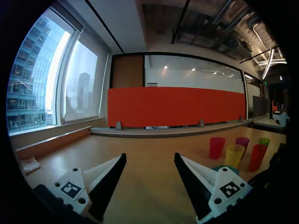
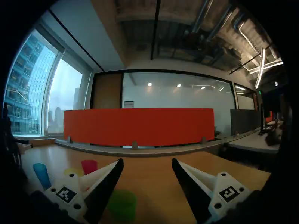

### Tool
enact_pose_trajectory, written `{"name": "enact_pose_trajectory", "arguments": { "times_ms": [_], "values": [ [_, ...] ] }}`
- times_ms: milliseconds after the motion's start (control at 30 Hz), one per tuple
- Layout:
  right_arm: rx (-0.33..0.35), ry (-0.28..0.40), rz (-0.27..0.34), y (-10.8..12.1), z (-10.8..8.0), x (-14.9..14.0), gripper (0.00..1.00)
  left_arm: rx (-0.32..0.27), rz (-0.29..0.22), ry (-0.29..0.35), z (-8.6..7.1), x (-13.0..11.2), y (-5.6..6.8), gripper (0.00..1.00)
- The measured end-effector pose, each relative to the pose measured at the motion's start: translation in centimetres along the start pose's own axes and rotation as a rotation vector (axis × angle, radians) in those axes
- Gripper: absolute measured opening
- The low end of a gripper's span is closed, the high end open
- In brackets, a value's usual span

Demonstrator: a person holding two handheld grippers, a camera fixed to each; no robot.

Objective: Pour water

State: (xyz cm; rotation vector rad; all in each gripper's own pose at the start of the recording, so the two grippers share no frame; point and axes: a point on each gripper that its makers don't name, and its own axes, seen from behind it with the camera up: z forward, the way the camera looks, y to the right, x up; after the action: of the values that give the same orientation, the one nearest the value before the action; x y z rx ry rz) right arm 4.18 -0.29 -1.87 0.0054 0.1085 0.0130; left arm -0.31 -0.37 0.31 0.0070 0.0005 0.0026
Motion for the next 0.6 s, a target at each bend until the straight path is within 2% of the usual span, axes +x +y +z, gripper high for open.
{"name": "enact_pose_trajectory", "arguments": {
  "times_ms": [600],
  "values": [
    [0.014, -0.016, 0.009, -0.3, 1.0, -1.5, 1.0, 0.0, 0.0, 0.0, -0.1, 0.0, 0.0, 0.95]
  ]
}}
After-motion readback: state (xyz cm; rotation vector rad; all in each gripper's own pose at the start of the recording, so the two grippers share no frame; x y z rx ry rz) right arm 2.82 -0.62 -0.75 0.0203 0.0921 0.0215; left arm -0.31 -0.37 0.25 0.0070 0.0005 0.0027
